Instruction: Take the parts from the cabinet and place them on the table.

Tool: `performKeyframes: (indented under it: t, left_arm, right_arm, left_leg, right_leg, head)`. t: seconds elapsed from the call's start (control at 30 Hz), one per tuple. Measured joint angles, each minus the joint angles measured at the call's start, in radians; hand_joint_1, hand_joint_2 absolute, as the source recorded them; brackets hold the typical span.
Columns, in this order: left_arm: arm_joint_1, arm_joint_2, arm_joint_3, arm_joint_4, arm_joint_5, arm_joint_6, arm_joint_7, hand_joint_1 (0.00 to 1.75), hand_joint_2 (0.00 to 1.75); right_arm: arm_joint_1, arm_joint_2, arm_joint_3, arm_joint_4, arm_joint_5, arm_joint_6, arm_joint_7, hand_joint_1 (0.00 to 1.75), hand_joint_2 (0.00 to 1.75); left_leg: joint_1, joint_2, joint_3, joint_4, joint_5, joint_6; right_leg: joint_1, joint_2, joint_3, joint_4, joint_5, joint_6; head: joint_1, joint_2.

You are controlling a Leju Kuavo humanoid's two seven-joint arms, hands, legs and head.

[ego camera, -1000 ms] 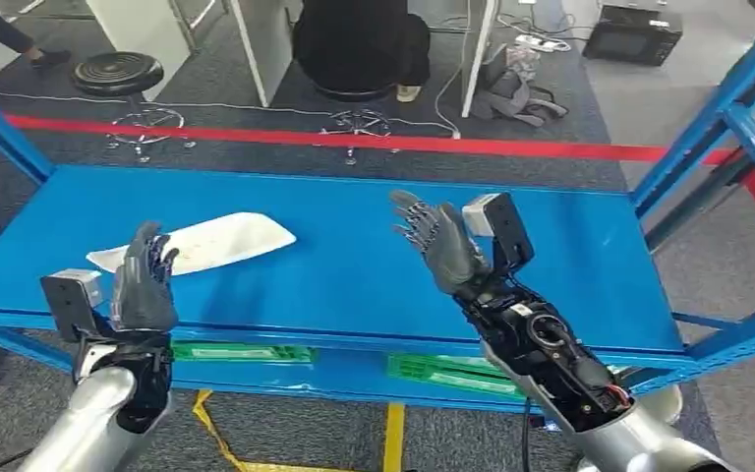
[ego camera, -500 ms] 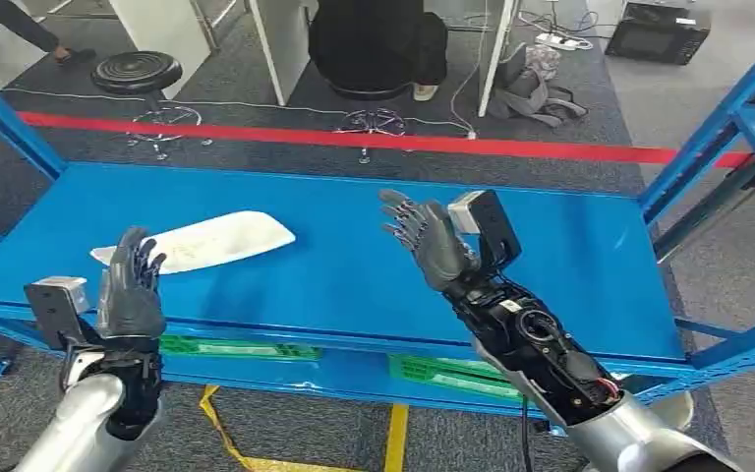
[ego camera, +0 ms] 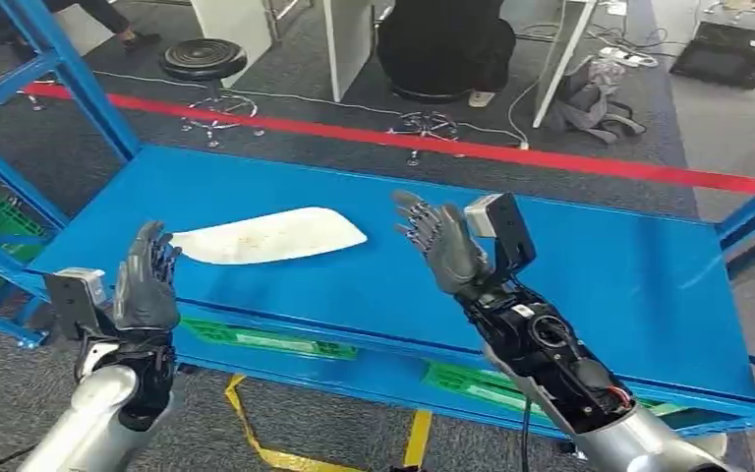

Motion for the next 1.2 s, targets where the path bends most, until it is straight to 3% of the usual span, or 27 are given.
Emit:
performKeyframes:
  t: [0.03,0.07,0.17,0.2,0.23,0.27,0.33,0.37,0.4,0.43,0.47,0.53,0.57,0.63,0.67,0.7,0.87,0.9,0.93,1.0,1.2]
  left_arm:
    - [0.0,0.0,0.0,0.0,-0.004,0.0,-0.002,0.0,0.0]
    - [-0.002,0.0,0.0,0.0,-0.005,0.0,-0.003,0.0,0.0]
    - [0.005,0.002,0.001,0.0,-0.008,0.0,-0.006,0.0,0.0]
    - [0.004,0.003,0.002,0.0,-0.009,0.0,-0.006,0.0,0.0]
    - [0.005,0.005,0.002,-0.002,-0.011,0.001,-0.006,0.0,0.0]
    - [0.002,0.005,0.002,-0.002,-0.012,0.002,-0.006,0.0,0.0]
    - [0.005,0.006,0.002,-0.002,-0.015,0.003,-0.003,0.0,0.0]
    - [0.009,0.006,0.002,-0.002,-0.016,0.003,-0.002,0.0,0.0]
    - [0.013,0.007,0.002,-0.002,-0.018,0.003,0.001,0.0,0.0]
    - [0.015,0.008,0.002,-0.002,-0.02,0.003,0.005,0.0,0.0]
    - [0.015,0.01,0.002,-0.003,-0.024,0.003,0.009,0.0,0.0]
    - [0.014,0.01,0.003,-0.009,-0.031,0.002,0.015,0.0,0.0]
    - [0.013,0.01,0.003,-0.011,-0.033,0.0,0.016,0.0,0.0]
    - [0.016,0.011,0.003,-0.018,-0.038,-0.002,0.022,0.0,0.0]
    - [0.017,0.011,0.003,-0.019,-0.04,-0.003,0.025,0.0,0.0]
    - [0.018,0.011,0.003,-0.022,-0.043,-0.006,0.026,0.0,0.0]
    - [0.017,0.011,0.003,-0.027,-0.047,-0.012,0.026,0.0,0.0]
    - [0.017,0.01,0.003,-0.027,-0.051,-0.013,0.026,0.0,0.0]
    - [0.017,0.008,0.003,-0.028,-0.054,-0.014,0.026,0.0,0.0]
    - [0.016,0.001,0.003,-0.028,-0.059,-0.02,0.026,0.0,0.0]
    - [0.011,-0.017,0.003,-0.024,-0.058,-0.047,0.002,0.0,0.0]
  right_arm:
    - [-0.003,0.0,0.0,0.002,0.0,0.002,0.0,0.0,0.0]
    - [-0.006,0.0,0.0,0.005,0.0,0.003,0.001,0.0,0.0]
    - [-0.013,0.001,0.002,0.01,0.0,0.009,0.0,0.0,0.0]
    - [-0.017,0.001,0.002,0.013,0.001,0.01,-0.002,0.0,0.0]
    - [-0.022,0.001,0.002,0.015,0.001,0.01,-0.002,0.0,0.0]
    - [-0.025,0.002,0.002,0.016,0.001,0.011,-0.003,0.0,0.0]
    - [-0.028,0.002,0.003,0.02,-0.011,0.015,0.0,0.0,0.0]
    - [-0.028,0.002,0.003,0.023,-0.02,0.016,0.002,0.0,0.0]
    - [-0.027,0.002,0.003,0.026,-0.02,0.016,0.003,0.0,0.0]
    - [-0.028,0.002,0.003,0.028,-0.02,0.017,0.003,0.0,0.0]
    - [-0.029,0.002,0.003,0.03,-0.018,0.017,0.005,0.0,0.0]
    - [-0.032,0.002,0.003,0.03,-0.017,0.016,0.013,0.0,0.0]
    - [-0.035,0.002,0.002,0.03,-0.013,0.014,0.016,0.0,0.0]
    - [-0.042,0.002,0.0,0.032,0.0,0.011,0.024,0.0,0.0]
    - [-0.043,-0.002,-0.001,0.033,0.009,0.011,0.032,0.0,0.0]
    - [-0.044,-0.006,-0.002,0.034,0.017,0.012,0.035,0.0,0.0]
    - [-0.049,-0.019,-0.013,0.038,0.044,0.01,0.044,0.0,0.0]
    - [-0.049,-0.026,-0.019,0.038,0.052,0.009,0.047,0.0,1.75]
    - [-0.049,-0.037,-0.029,0.038,0.061,0.009,0.055,0.0,1.75]
    - [-0.049,-0.064,-0.057,0.038,0.079,0.012,0.073,0.0,1.75]
    - [-0.051,-0.129,-0.114,0.035,0.111,0.019,0.122,0.0,1.75]
  left_leg:
    - [0.003,-0.002,0.001,0.0,-0.002,-0.002]
    - [-0.004,-0.009,-0.007,0.004,-0.002,-0.007]
    - [0.007,-0.032,-0.016,-0.001,0.008,-0.025]
    - [0.002,-0.037,-0.017,0.001,0.006,-0.031]
    - [0.002,-0.012,-0.022,0.021,-0.009,-0.034]
    - [0.002,0.013,-0.048,0.073,-0.04,-0.041]
    - [0.008,0.028,-0.139,0.249,-0.116,-0.052]
    - [0.01,0.03,-0.175,0.316,-0.136,-0.057]
    - [0.013,0.032,-0.191,0.34,-0.132,-0.06]
    - [0.016,0.034,-0.178,0.309,-0.105,-0.062]
    - [0.019,0.037,-0.14,0.234,-0.062,-0.063]
    - [0.022,0.045,-0.038,0.043,0.016,-0.061]
    - [0.018,0.049,-0.016,0.0,0.008,-0.058]
    - [0.014,0.046,-0.019,0.003,0.007,-0.04]
    - [0.016,0.047,-0.018,0.0,0.009,-0.042]
    - [0.015,0.046,-0.016,0.0,0.009,-0.041]
    - [0.011,0.043,-0.016,0.001,0.005,-0.029]
    - [0.01,0.043,-0.016,0.001,0.005,-0.028]
    - [0.01,0.043,-0.016,0.002,0.005,-0.027]
    - [0.008,0.043,-0.016,0.002,0.004,-0.025]
    - [0.007,0.043,-0.016,0.002,0.004,-0.024]
  right_leg:
    - [0.001,0.039,0.033,-0.084,0.035,-0.009]
    - [-0.001,0.057,0.052,-0.103,0.029,-0.013]
    - [0.007,0.036,0.055,-0.116,0.022,-0.013]
    - [-0.005,0.026,0.063,-0.129,0.028,-0.02]
    - [-0.004,0.016,0.071,-0.134,0.03,-0.023]
    - [-0.004,0.01,0.073,-0.136,0.029,-0.029]
    - [-0.001,-0.007,0.074,-0.136,0.028,-0.032]
    - [-0.001,-0.013,0.073,-0.135,0.027,-0.033]
    - [-0.001,-0.017,0.073,-0.135,0.027,-0.032]
    - [-0.002,-0.02,0.074,-0.135,0.026,-0.031]
    - [-0.003,-0.022,0.076,-0.135,0.024,-0.028]
    - [-0.005,-0.023,0.081,-0.133,0.019,-0.02]
    - [0.003,-0.022,0.077,-0.128,0.014,-0.012]
    - [0.005,-0.022,0.078,-0.13,0.012,-0.003]
    - [0.004,-0.021,0.078,-0.125,0.003,-0.021]
    - [0.003,-0.021,0.078,-0.125,0.007,-0.031]
    - [0.002,-0.023,0.087,-0.139,0.011,-0.026]
    - [0.001,-0.023,0.088,-0.141,0.012,-0.023]
    - [0.001,-0.023,0.088,-0.142,0.012,-0.019]
    - [-0.003,-0.023,0.089,-0.144,0.013,0.002]
    - [-0.004,-0.022,0.089,-0.144,0.014,0.007]
  head:
    - [0.005,0.0]
    - [-0.003,0.0]
    - [0.003,0.0]
    - [0.001,0.0]
    - [-0.001,0.0]
    - [-0.014,0.0]
    - [-0.028,0.0]
    - [-0.03,0.0]
    - [-0.033,0.0]
    - [-0.036,0.0]
    - [-0.04,0.0]
    - [-0.043,0.0]
    - [-0.048,0.0]
    - [-0.041,0.0]
    - [-0.038,0.0]
    - [-0.036,0.0]
    - [-0.021,0.0]
    - [-0.02,0.0]
    - [-0.019,0.0]
    - [-0.018,0.0]
    - [-0.02,0.0]
